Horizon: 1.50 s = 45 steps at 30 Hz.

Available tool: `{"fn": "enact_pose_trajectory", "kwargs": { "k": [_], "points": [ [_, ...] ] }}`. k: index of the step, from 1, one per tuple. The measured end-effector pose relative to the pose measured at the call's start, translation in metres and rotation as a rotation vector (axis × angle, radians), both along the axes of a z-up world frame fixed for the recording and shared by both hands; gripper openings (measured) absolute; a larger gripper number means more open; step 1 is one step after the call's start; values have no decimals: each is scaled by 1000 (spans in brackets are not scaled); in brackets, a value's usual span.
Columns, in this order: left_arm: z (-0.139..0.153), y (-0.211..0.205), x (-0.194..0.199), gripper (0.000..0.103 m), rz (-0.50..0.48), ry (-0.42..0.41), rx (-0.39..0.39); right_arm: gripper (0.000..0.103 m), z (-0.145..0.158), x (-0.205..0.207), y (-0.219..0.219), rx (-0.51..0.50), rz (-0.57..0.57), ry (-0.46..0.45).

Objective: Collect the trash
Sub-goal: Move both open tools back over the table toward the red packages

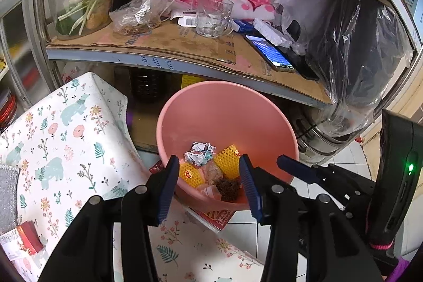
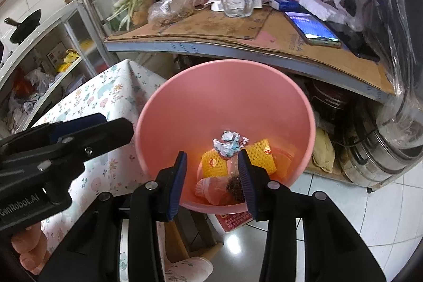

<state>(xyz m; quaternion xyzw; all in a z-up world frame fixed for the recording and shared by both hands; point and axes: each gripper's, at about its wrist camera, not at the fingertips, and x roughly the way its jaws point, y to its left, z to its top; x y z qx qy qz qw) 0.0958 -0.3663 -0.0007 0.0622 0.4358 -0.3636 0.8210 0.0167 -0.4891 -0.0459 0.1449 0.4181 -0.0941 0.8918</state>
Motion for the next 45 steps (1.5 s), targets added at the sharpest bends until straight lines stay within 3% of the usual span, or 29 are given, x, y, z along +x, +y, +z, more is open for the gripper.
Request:
{"fn": "enact_pose_trajectory", "kwargs": {
  "k": [12, 22, 36, 45],
  "points": [
    [13, 46, -4, 47, 84, -2, 6, 41, 10, -2, 42, 28, 156, -48],
    [14, 116, -10, 47, 198, -18, 39, 41, 28, 3, 103, 3, 321, -136],
    [18, 273, -29, 48, 486, -33, 58, 41, 33, 22, 220, -15, 676, -129],
    [13, 372, -34, 48, 655, -38, 106, 42, 32, 43, 281, -116, 867, -67]
  ]
}}
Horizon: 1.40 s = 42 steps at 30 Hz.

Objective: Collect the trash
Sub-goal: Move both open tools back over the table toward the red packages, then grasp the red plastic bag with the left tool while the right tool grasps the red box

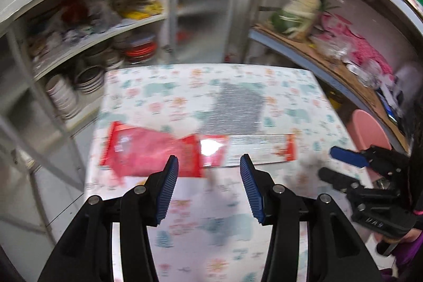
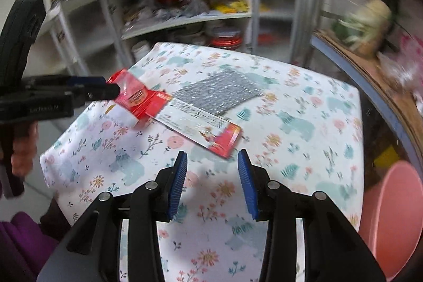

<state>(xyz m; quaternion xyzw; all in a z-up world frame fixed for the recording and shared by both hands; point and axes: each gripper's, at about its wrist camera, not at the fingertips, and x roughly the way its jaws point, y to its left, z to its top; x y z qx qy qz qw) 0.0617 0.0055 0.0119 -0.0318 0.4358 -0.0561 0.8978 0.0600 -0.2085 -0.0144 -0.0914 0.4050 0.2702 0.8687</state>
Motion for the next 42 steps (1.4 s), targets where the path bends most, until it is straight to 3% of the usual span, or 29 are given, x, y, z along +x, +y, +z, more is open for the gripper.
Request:
{"fn": "enact_pose_trajectory", "kwargs": {
  "k": [2, 6, 16, 23, 26, 28, 30, 33, 35, 42],
  "points": [
    [-4, 19, 0, 48, 33, 7, 8, 54, 1, 6, 10, -21, 43, -10],
    [-12, 51, 1, 48, 93, 22, 8, 59, 2, 20, 31, -70, 140, -19],
    [-40, 89, 22, 48, 163, 97, -39, 60, -13, 47, 79, -273, 350, -54],
    [-59, 96, 34, 47, 181, 122, -82, 60, -31, 61, 91, -329, 420, -15],
    [-62, 97, 36, 37, 185, 115, -86, 60, -35, 61, 94, -325, 444, 3],
    [-63, 97, 36, 15, 181, 117, -97, 60, -39, 59, 96, -332, 460, 20],
    [-63, 97, 36, 5, 186, 111, -101, 59, -44, 57, 98, -340, 465, 44],
    [-57, 98, 33, 1, 186, 86, -111, 45, -45, 51, 96, -315, 460, 65],
    [-51, 98, 30, 1, 183, 65, -108, 27, -44, 50, 91, -285, 427, 92],
    [-31, 95, 18, 0, 169, 0, -110, 24, -34, 44, 65, -118, 290, 159]
  ]
}}
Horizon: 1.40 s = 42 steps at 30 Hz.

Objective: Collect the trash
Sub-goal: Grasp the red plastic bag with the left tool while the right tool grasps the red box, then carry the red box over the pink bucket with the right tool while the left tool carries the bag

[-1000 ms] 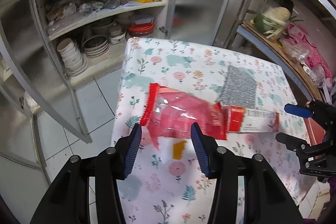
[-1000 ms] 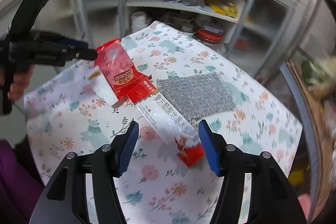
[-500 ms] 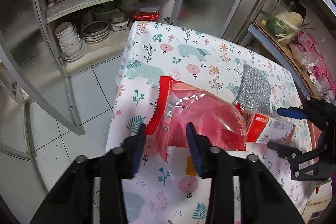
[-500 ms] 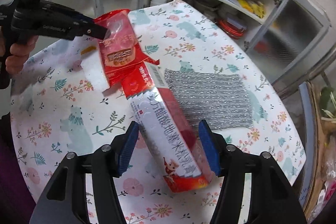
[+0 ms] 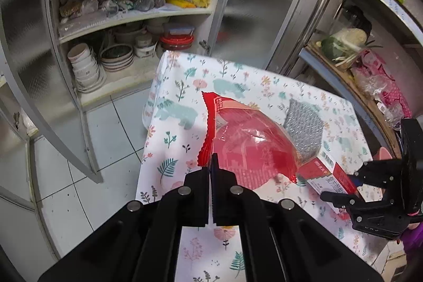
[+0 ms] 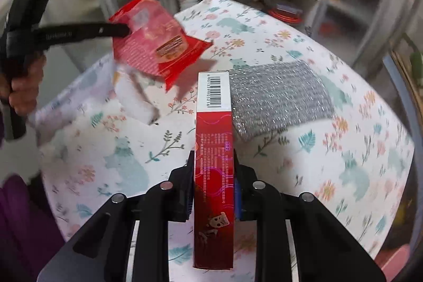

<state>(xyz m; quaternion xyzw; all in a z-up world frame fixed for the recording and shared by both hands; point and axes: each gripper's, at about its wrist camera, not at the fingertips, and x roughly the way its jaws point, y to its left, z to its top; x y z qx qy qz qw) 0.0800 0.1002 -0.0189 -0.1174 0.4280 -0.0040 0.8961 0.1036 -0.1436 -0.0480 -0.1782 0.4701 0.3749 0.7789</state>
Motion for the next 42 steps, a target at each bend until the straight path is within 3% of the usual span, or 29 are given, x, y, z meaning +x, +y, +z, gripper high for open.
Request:
{"fn": "enact_pose_trajectory", "kwargs": {
  "k": [9, 21, 29, 42],
  "points": [
    [24, -11, -13, 0, -20, -59, 7, 24, 20, -25, -51, 194, -218, 37],
    [22, -38, -25, 0, -88, -41, -5, 24, 20, -42, -101, 282, -396, 49],
    [26, -94, -18, 0, -207, -46, -9, 24, 29, -56, -148, 330, -538, 11],
    [49, -227, 8, 0, -459, -94, -1, 24, 36, -76, -275, 373, -860, -83]
  ]
}}
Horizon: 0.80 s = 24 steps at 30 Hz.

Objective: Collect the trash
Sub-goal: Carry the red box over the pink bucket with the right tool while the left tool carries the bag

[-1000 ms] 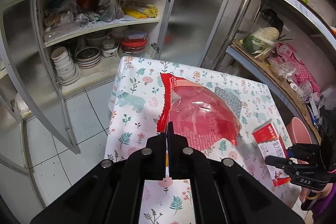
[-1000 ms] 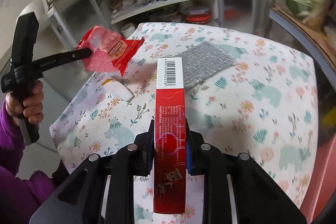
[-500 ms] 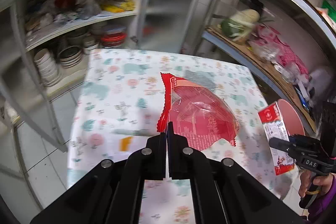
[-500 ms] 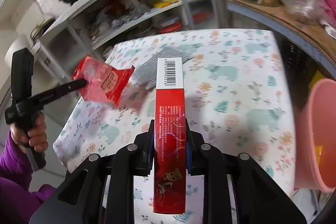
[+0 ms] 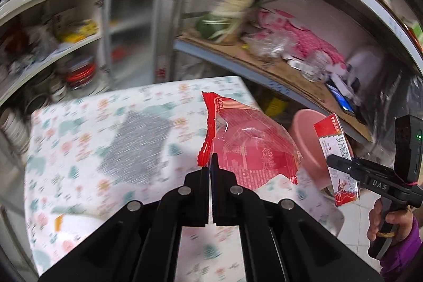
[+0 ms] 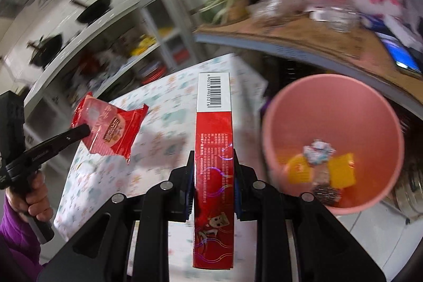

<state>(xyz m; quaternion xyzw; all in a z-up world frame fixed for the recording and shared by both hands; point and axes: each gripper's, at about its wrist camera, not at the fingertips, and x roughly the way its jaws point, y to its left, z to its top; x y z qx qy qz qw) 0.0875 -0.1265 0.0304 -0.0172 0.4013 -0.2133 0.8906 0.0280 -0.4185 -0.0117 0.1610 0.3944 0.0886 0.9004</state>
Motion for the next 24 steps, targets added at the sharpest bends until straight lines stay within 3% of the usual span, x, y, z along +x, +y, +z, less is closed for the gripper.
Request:
{"fn": "enact_pose_trajectory", "kwargs": {
  "k": [6, 13, 24],
  "points": [
    [8, -67, 8, 0, -108, -17, 12, 24, -6, -10, -57, 20, -150, -9],
    [4, -145, 16, 1, -224, -19, 41, 24, -6, -7, -87, -14, -243, -42],
    [-22, -209, 24, 1, -323, 9, 102, 24, -28, 13, -112, -42, -320, -16]
  ]
}}
